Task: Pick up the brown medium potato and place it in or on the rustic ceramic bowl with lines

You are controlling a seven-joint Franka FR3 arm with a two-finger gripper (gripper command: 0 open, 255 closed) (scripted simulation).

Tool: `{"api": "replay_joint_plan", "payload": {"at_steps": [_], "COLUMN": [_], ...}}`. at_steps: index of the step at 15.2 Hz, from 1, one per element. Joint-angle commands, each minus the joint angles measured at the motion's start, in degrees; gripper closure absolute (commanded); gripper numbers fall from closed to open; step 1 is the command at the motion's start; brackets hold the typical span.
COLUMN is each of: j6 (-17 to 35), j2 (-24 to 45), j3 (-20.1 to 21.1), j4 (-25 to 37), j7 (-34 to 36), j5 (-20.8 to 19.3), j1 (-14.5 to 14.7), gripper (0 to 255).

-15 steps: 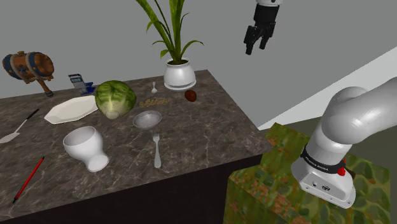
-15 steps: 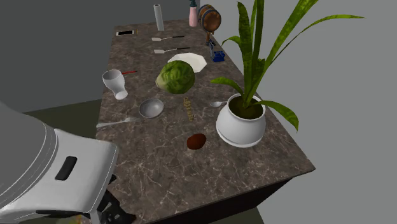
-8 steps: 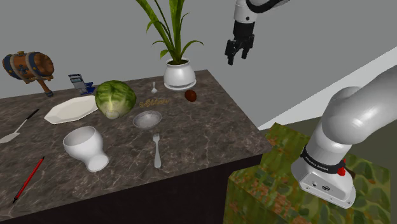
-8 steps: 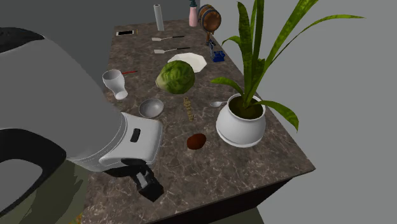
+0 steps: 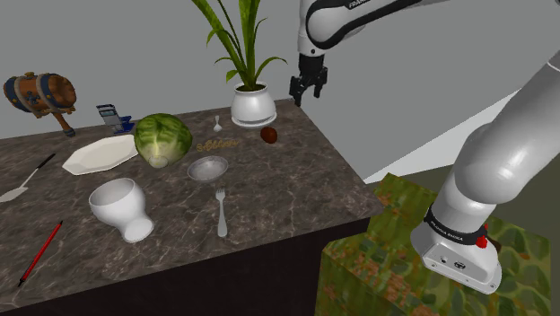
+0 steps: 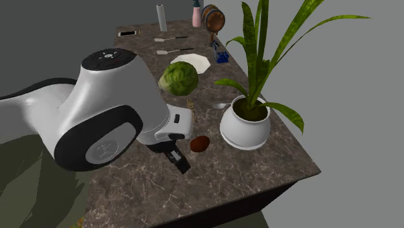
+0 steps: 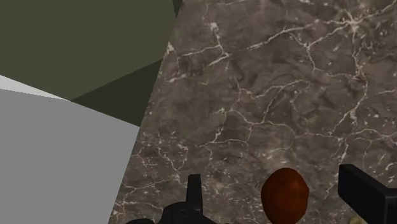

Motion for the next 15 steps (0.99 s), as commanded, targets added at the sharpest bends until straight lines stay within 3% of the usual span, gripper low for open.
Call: {"api": "replay_joint_plan", "payload": {"at_steps": [1,8,15], "j6": [2.05,6.63,7.86], "j2": [3.80,18.91,34.62], "j3": [0.41,1.60,1.91], "j4": [1.56,11.27,24.89], "j7": [0.75,3.65,6.00], "j5": [-0.32,-1.97,-3.81], "j1": [0.15,1.00,2.42], "gripper": [0,0,0]}}
